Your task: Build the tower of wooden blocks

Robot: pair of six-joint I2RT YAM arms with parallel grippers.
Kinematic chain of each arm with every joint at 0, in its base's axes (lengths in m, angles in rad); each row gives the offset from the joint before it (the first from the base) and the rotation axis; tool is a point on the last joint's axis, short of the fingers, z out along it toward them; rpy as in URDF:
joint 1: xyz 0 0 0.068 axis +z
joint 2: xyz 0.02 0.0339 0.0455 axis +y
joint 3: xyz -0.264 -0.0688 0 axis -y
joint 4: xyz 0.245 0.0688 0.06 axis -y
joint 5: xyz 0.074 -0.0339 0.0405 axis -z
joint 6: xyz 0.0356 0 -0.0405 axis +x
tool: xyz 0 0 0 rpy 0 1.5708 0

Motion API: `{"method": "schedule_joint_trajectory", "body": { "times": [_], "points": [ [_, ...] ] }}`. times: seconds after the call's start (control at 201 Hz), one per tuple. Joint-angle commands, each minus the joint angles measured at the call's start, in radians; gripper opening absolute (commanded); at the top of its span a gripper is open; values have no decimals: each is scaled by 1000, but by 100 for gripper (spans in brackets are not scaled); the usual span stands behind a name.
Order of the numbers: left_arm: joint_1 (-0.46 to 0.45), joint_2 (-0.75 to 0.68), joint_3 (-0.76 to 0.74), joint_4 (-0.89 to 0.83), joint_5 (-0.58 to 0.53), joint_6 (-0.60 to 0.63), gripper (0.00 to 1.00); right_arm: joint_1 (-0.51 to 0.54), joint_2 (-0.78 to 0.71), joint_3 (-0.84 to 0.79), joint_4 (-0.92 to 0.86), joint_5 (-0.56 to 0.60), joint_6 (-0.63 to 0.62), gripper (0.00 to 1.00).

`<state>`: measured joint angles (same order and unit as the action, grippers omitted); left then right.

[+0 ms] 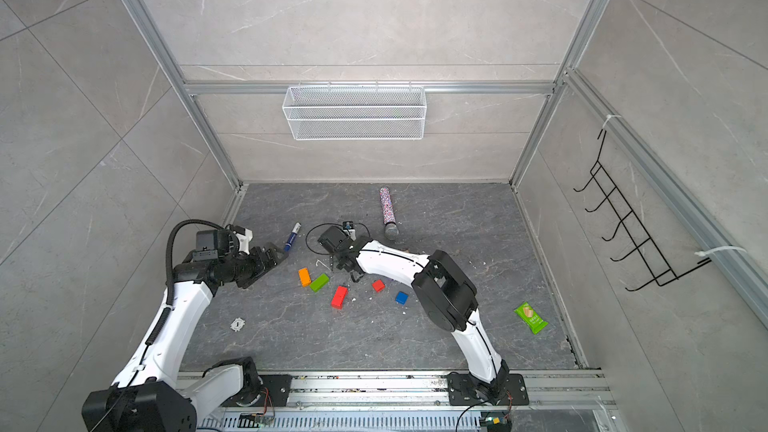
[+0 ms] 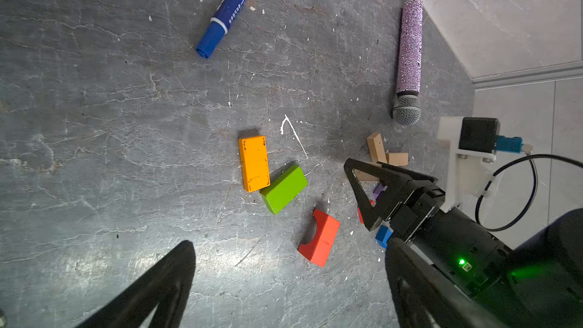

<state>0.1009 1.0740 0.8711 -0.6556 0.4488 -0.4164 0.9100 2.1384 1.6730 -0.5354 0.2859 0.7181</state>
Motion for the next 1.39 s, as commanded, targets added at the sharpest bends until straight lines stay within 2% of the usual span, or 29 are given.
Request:
{"method": "schedule_joint_trajectory", "body": {
  "times": [0.0,0.304,0.538,0.911,1.26,1.389],
  "points": [
    [3,-20,-4,33,45,-7,96,-14,43,35,-29,23,62,50],
    [1,-14,-15,78,141,-20,96,-36,138,146,-96,39,91,52],
    [-10,-24,-32,135,231,-38,96,-44,179,172,-106,17,104,53],
    [-14,-46,-40,152,232,-41,96,-44,199,175,-118,26,107,57],
    [-14,-43,-40,152,231,-42,96,-45,201,176,-120,23,116,77],
    [-14,-46,-41,151,229,-42,96,-45,196,172,-109,13,123,81]
  ]
}}
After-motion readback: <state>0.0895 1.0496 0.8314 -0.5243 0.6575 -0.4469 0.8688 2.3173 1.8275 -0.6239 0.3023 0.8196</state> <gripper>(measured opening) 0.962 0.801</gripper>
